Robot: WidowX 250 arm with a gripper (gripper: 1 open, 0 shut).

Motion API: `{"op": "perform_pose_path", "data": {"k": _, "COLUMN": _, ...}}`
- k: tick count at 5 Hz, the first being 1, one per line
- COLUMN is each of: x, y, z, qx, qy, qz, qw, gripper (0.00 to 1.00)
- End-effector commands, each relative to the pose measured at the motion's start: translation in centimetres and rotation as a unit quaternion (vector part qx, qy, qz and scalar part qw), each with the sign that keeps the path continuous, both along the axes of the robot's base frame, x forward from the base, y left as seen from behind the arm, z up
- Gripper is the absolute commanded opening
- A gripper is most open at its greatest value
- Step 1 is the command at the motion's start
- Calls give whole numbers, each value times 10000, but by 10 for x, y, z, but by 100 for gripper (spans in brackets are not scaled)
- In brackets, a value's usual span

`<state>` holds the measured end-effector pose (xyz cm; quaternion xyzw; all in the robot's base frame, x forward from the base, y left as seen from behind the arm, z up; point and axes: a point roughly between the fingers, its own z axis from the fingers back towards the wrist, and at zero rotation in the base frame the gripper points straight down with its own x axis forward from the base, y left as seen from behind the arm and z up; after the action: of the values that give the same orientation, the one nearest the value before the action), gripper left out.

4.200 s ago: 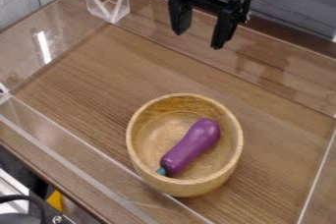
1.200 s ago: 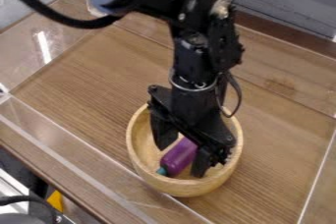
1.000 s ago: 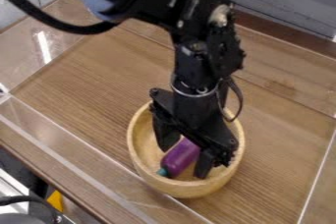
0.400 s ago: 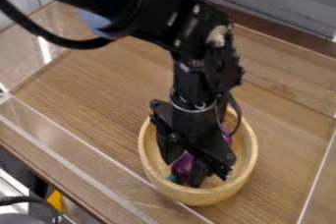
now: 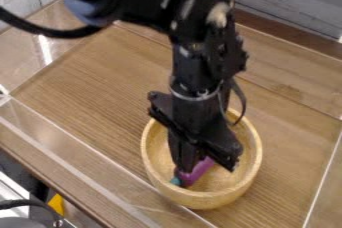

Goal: Remove the purple eggplant from inside the brown bowl and put it on the table

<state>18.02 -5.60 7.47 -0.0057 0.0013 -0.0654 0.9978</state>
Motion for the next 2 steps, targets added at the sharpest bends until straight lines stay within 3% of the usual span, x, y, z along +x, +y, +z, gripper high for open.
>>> {"op": "perform_pose_path", "data": {"k": 1, "x": 8, "y": 0, "z": 35, "qx": -46, "qy": -288, "qz": 134, "qw": 9995, "gripper": 0}}
{"op": "perform_pose_path", "data": {"k": 2, "x": 16, "y": 5, "z": 60, "qx": -13, "qy": -390, "qz": -211, "qw": 9990, "gripper": 100}}
